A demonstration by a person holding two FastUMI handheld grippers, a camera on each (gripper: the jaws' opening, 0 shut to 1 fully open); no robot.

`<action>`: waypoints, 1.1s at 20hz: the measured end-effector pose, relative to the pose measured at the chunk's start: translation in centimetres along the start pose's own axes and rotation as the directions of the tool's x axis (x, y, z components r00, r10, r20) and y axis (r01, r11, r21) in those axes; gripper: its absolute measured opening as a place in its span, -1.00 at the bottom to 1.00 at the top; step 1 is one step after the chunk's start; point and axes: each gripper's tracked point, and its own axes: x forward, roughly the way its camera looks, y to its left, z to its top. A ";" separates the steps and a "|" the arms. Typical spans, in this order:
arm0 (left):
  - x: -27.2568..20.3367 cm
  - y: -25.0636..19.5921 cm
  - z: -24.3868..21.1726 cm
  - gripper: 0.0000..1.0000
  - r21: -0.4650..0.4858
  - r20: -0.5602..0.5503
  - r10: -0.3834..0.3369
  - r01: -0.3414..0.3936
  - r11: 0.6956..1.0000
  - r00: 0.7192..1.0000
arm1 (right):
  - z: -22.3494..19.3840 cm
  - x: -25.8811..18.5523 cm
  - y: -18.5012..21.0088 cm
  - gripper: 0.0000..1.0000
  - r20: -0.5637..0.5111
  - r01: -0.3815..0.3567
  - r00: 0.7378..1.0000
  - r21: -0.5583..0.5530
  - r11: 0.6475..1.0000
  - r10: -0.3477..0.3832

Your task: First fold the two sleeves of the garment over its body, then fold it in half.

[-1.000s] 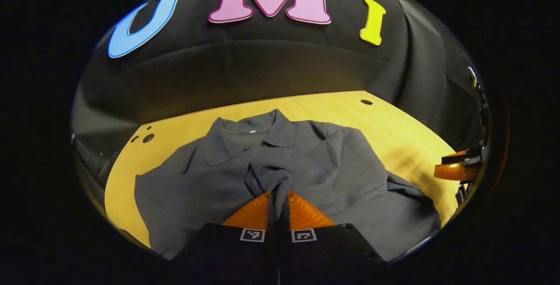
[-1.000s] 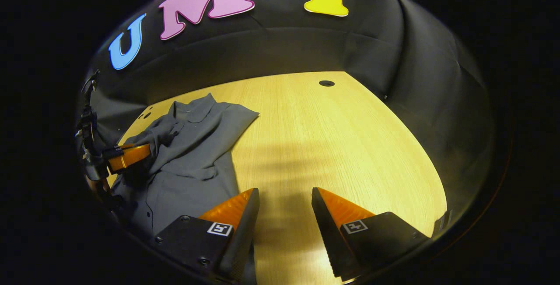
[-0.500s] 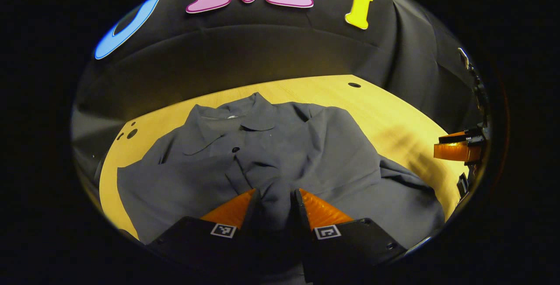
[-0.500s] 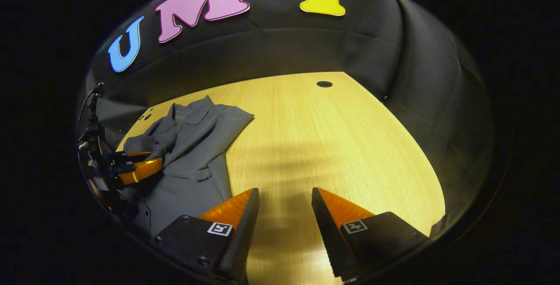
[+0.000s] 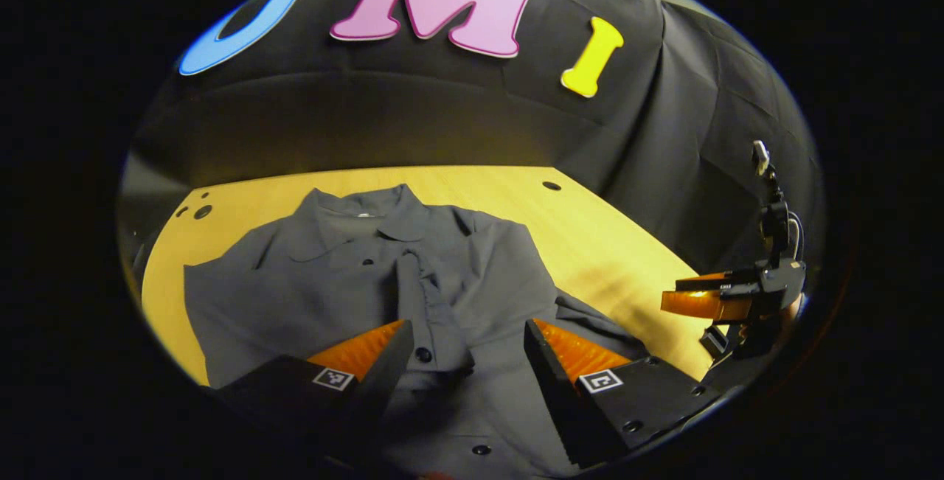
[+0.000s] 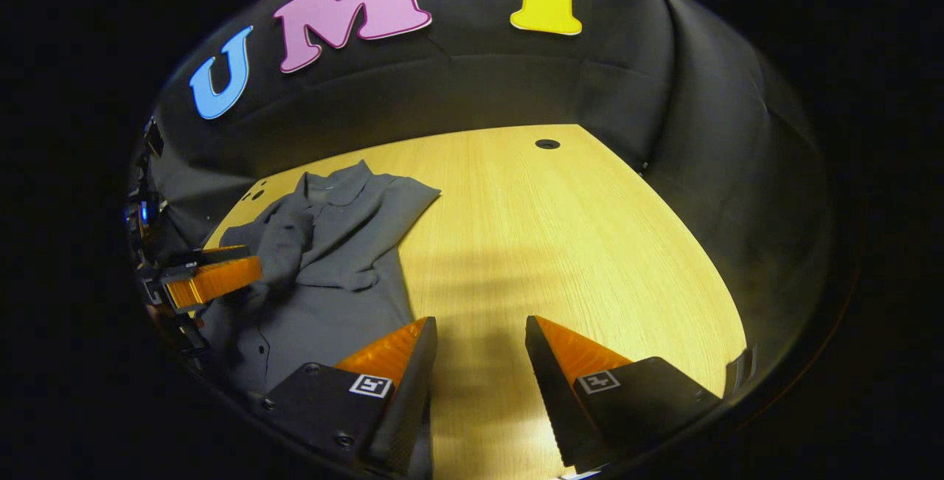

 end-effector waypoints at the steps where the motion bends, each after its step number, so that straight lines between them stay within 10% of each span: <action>1: -1.1 0.3 -0.1 0.93 -0.011 0.006 0.010 -0.010 1.000 1.000 | -0.2 -0.5 0.3 0.51 -0.003 -0.006 1.000 -0.007 1.000 0.006; 22: -23.0 14.1 -13.9 0.93 -0.042 -0.144 0.230 -0.238 0.970 0.963 | -12.4 -11.6 5.1 0.55 -0.178 -0.032 0.984 -0.061 0.998 0.021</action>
